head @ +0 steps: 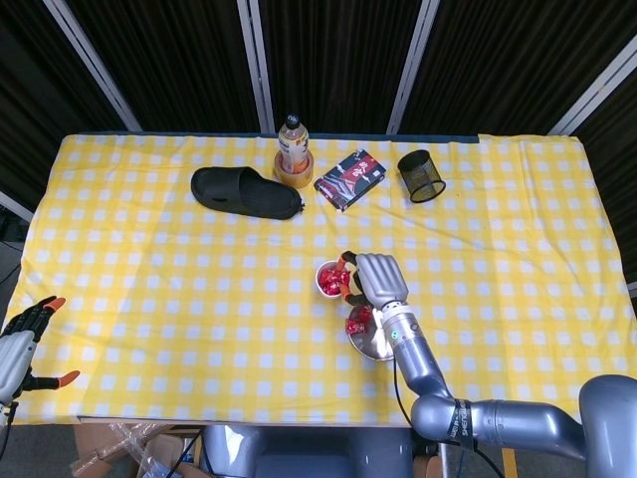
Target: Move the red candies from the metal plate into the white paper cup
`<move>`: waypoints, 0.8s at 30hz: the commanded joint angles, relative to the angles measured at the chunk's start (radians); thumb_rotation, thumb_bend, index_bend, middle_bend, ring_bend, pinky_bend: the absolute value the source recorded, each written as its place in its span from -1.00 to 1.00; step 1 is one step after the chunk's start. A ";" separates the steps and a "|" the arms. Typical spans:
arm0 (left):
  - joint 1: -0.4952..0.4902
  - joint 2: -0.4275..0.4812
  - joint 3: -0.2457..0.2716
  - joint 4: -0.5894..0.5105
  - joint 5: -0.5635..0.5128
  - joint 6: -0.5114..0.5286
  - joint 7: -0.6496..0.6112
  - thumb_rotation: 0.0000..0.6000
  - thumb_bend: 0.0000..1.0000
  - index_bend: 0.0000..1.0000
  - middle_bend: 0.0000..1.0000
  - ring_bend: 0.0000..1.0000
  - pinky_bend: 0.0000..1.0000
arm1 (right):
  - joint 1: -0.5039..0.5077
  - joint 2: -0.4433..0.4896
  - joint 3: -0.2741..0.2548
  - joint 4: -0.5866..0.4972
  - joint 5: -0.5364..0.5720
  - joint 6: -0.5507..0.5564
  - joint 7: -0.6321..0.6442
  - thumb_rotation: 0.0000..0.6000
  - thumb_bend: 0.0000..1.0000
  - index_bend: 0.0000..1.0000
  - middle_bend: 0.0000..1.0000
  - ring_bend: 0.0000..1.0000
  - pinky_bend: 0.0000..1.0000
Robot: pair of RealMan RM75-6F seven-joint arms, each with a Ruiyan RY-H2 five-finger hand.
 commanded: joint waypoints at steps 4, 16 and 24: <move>0.001 0.000 0.001 0.001 0.006 0.002 -0.006 1.00 -0.89 -1.00 -1.00 -1.00 -1.00 | -0.014 0.026 -0.003 -0.056 -0.020 0.032 0.003 1.00 -0.09 -0.17 0.86 0.80 0.66; 0.006 -0.002 0.003 0.006 0.027 0.018 -0.013 1.00 -0.89 -1.00 -1.00 -1.00 -1.00 | -0.113 0.140 -0.068 -0.242 -0.138 0.134 0.038 1.00 -0.09 -0.20 0.85 0.74 0.59; 0.018 -0.007 0.008 0.021 0.073 0.054 -0.026 1.00 -0.89 -1.00 -1.00 -1.00 -1.00 | -0.288 0.326 -0.228 -0.331 -0.369 0.226 0.142 1.00 -0.11 -0.59 -0.10 -0.26 -0.11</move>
